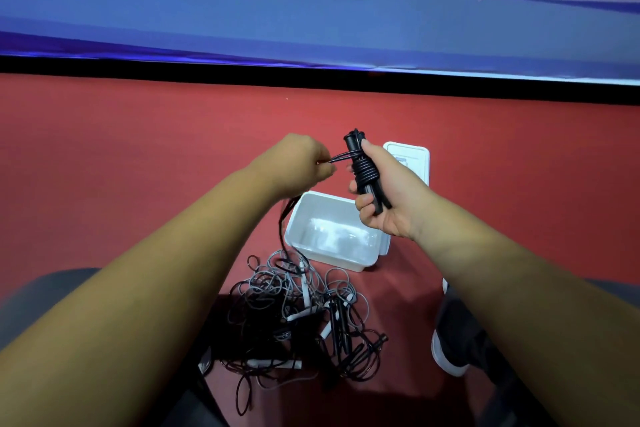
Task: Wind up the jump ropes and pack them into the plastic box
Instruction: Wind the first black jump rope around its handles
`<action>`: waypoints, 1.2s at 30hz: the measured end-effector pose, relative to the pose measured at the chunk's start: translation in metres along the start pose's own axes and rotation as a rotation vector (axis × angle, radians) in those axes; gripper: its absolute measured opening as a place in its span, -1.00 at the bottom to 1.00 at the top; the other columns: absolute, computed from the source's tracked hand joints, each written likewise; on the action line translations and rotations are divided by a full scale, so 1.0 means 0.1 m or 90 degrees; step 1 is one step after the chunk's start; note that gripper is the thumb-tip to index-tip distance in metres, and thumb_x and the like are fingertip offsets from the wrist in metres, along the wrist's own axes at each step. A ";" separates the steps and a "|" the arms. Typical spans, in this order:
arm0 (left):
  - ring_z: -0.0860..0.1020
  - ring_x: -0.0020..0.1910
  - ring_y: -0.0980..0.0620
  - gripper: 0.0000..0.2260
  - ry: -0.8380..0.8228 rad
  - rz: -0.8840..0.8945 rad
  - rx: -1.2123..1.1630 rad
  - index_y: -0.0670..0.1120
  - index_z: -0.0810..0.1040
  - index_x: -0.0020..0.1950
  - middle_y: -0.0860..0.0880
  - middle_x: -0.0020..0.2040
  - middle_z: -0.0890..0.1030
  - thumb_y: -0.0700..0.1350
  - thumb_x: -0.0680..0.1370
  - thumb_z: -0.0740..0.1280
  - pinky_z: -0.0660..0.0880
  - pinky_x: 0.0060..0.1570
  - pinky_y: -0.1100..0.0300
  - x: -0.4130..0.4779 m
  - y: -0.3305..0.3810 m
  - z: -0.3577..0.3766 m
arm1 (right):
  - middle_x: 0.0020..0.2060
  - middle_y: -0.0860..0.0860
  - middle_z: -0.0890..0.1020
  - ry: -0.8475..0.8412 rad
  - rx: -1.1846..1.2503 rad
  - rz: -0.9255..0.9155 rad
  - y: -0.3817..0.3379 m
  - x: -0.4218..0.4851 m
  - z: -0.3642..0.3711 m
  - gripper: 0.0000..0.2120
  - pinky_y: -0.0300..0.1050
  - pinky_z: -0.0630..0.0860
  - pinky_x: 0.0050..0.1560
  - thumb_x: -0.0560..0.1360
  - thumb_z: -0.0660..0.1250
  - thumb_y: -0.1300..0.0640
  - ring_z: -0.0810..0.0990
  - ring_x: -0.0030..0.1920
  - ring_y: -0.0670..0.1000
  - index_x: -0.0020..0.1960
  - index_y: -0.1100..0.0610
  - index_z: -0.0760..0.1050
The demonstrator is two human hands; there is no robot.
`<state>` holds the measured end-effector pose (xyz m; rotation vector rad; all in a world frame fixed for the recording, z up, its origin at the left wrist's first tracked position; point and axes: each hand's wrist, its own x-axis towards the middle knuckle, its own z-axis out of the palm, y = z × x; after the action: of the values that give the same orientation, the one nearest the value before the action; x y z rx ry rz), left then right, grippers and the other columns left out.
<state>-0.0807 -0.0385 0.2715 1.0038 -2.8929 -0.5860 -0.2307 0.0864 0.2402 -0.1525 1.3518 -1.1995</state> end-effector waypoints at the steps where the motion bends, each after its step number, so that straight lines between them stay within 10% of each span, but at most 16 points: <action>1: 0.60 -0.31 -0.03 -0.77 0.004 -0.007 -0.055 -0.10 0.69 -0.02 -0.13 -0.25 0.66 0.04 0.66 0.38 0.50 -0.26 0.17 -0.01 -0.01 0.01 | -0.26 0.01 0.56 0.003 0.000 -0.002 -0.01 0.00 -0.01 -0.53 -0.26 0.30 -0.47 0.50 0.43 -0.38 0.34 -0.45 -0.07 0.04 0.03 0.61; 8: 0.68 0.04 -0.01 -0.82 -0.105 0.018 -0.602 -0.19 0.60 0.12 -0.13 0.01 0.72 -0.14 0.74 0.24 0.61 0.23 0.00 -0.05 -0.12 -0.03 | -0.25 0.04 0.60 -0.008 -0.014 -0.046 -0.10 -0.05 -0.05 -0.58 -0.14 0.55 -0.27 0.57 0.37 -0.28 0.52 -0.39 0.01 0.10 0.07 0.64; 12: 0.61 -0.07 0.09 -0.79 -0.126 0.011 -0.491 -0.05 0.69 0.21 -0.04 -0.06 0.73 -0.26 0.68 0.32 0.56 -0.02 0.32 -0.06 -0.20 -0.09 | -0.26 0.05 0.64 0.011 -0.052 -0.083 -0.17 -0.05 -0.06 -0.59 -0.06 0.60 -0.09 0.60 0.32 -0.28 0.68 -0.22 0.09 0.06 0.06 0.67; 25: 0.60 -0.32 0.15 -0.93 -0.056 -0.032 -0.210 -0.06 0.74 0.00 -0.03 -0.23 0.73 -0.12 0.61 0.46 0.56 -0.11 0.19 -0.01 -0.25 -0.01 | -0.22 0.08 0.62 -0.084 -0.129 -0.051 -0.16 -0.13 -0.02 -0.57 -0.18 0.42 -0.42 0.56 0.40 -0.28 0.52 -0.39 0.01 0.09 0.09 0.56; 36: 0.54 -0.35 0.23 -0.73 -0.066 -0.024 -0.359 -0.07 0.68 -0.09 0.11 -0.33 0.63 -0.41 0.56 0.30 0.46 -0.24 0.40 -0.08 -0.20 -0.01 | -0.21 0.12 0.62 -0.311 -0.274 0.015 -0.09 -0.23 -0.03 -0.45 -0.19 0.44 -0.44 0.57 0.30 -0.24 0.53 -0.39 0.02 0.43 0.06 0.57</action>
<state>-0.0626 -0.0482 0.2661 0.9525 -2.5342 -1.3854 -0.2325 0.1006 0.2605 -0.6885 1.1482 -0.7662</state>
